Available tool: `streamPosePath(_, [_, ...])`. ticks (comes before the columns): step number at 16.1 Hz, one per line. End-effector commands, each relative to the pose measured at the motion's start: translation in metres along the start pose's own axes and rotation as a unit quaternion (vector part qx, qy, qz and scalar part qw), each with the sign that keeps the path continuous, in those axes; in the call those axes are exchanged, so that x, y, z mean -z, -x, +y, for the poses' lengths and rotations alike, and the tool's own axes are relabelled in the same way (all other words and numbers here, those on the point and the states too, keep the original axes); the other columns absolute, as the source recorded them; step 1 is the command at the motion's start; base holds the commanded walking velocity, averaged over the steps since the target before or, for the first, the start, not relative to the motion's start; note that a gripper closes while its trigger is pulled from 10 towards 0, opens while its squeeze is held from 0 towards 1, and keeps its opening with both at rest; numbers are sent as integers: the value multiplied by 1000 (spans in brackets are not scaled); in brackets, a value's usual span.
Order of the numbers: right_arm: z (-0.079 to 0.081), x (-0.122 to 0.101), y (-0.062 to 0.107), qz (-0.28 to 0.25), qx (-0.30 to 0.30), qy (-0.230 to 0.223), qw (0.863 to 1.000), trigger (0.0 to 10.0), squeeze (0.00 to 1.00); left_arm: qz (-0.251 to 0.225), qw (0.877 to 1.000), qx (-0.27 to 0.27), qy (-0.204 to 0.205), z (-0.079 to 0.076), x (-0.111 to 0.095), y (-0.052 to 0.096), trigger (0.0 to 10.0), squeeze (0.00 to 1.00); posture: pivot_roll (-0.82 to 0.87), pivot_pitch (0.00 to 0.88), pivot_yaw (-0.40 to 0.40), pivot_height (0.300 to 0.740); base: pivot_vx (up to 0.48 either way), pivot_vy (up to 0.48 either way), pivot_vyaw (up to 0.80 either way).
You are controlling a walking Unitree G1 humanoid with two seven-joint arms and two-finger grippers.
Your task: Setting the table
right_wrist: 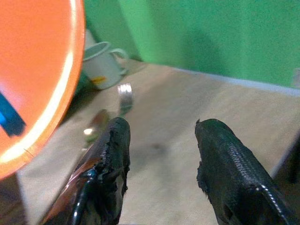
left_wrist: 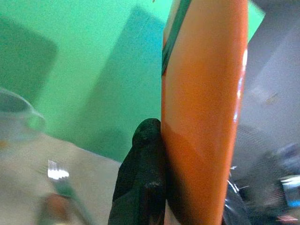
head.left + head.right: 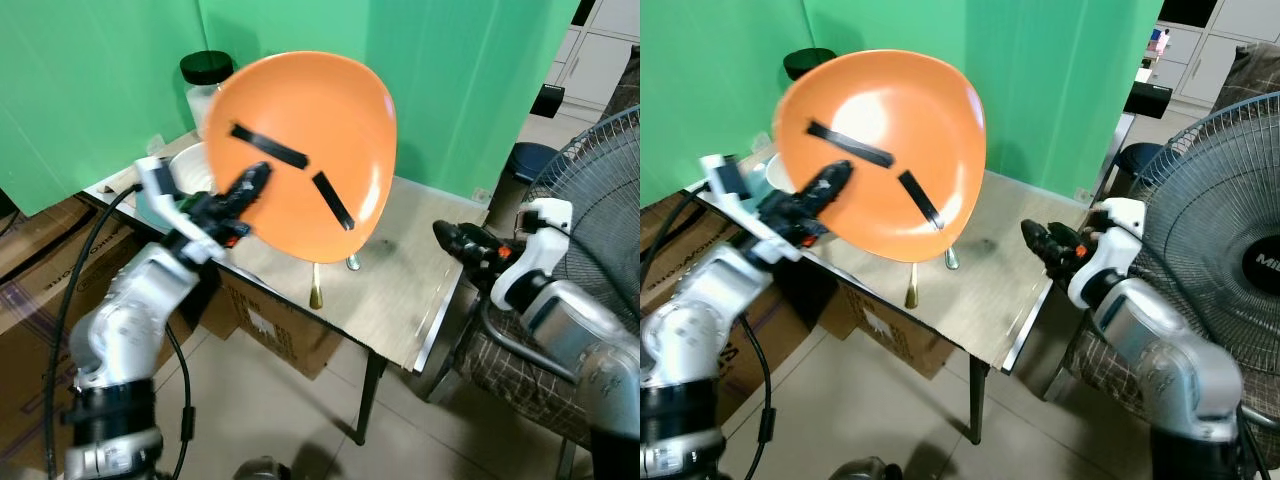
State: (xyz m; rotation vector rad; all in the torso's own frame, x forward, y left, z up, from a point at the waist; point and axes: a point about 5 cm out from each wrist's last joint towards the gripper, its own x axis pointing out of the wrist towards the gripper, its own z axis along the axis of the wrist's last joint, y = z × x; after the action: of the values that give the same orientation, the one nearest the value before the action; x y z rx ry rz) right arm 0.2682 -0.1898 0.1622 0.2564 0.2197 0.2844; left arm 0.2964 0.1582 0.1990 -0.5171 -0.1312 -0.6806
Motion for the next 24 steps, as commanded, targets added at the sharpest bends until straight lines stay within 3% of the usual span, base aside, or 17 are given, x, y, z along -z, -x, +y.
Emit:
streamPosePath(1, [3, -5, 3, -24, 23, 29, 999, 10000, 0, -19, 997, -5, -76, -13, -11, -4, 10000, 0, 20, 0, 70, 740, 0, 0, 0])
streamPosePath(2, [10, -7, 5, -39, 29, 58, 997, 10000, 0, -16, 990, -15, -138, -21, -10, -6, 10000, 0, 14, 0, 70, 740, 0, 0, 0])
streamPosePath(4, [19, -13, 9, -67, 49, 92, 992, 10000, 0, -25, 976, -28, -213, -34, -9, -6, 10000, 0, 7, 0, 66, 740, 0, 0, 0])
streamPosePath(6, [22, -15, 13, -80, 105, 115, 985, 10000, 0, -68, 959, -64, -268, -45, -13, -5, 10000, 0, 7, 0, 57, 740, 0, 0, -725])
streamPosePath(9, [24, -22, 16, -124, 136, 88, 979, 10000, 0, -103, 953, -122, -257, -44, -14, 3, 10000, 0, -3, 0, 52, 740, 0, 0, -533])
streamPosePath(11, [25, -29, 19, -169, 193, 84, 963, 10000, 0, -89, 946, -129, -285, -44, -4, 9, 10000, 0, -7, 0, 55, 740, 0, 0, 0])
streamPosePath(14, [27, -27, 17, -166, 171, 70, 969, 10000, 0, -87, 944, -139, -285, -45, 1, 15, 10000, 0, -3, 0, 52, 740, 0, 0, -533])
streamPosePath(16, [27, -21, 15, -168, 187, 63, 966, 10000, 0, -83, 934, -181, -297, -37, 0, 24, 10000, 0, 8, 0, 43, 740, 0, 0, -800])
streamPosePath(18, [31, -16, 13, -156, 170, 61, 971, 10000, 0, -98, 938, -194, -270, -36, -1, 28, 10000, 0, 11, 0, 35, 740, 0, 0, -800])
streamPosePath(20, [33, -15, 12, -156, 169, 69, 971, 10000, 0, -123, 930, -215, -271, -37, -3, 30, 10000, 0, 17, 0, 24, 740, 0, 0, -800])
streamPosePath(22, [33, -14, 9, -157, 177, 68, 969, 10000, 0, -150, 929, -253, -224, -32, -4, 36, 10000, 0, 12, 0, 36, 740, 0, 0, -800])
streamPosePath(24, [34, -13, 9, -152, 172, 64, 971, 10000, 0, -147, 927, -271, -212, -33, -2, 39, 10000, 0, 17, 0, 30, 740, 0, 0, -800])
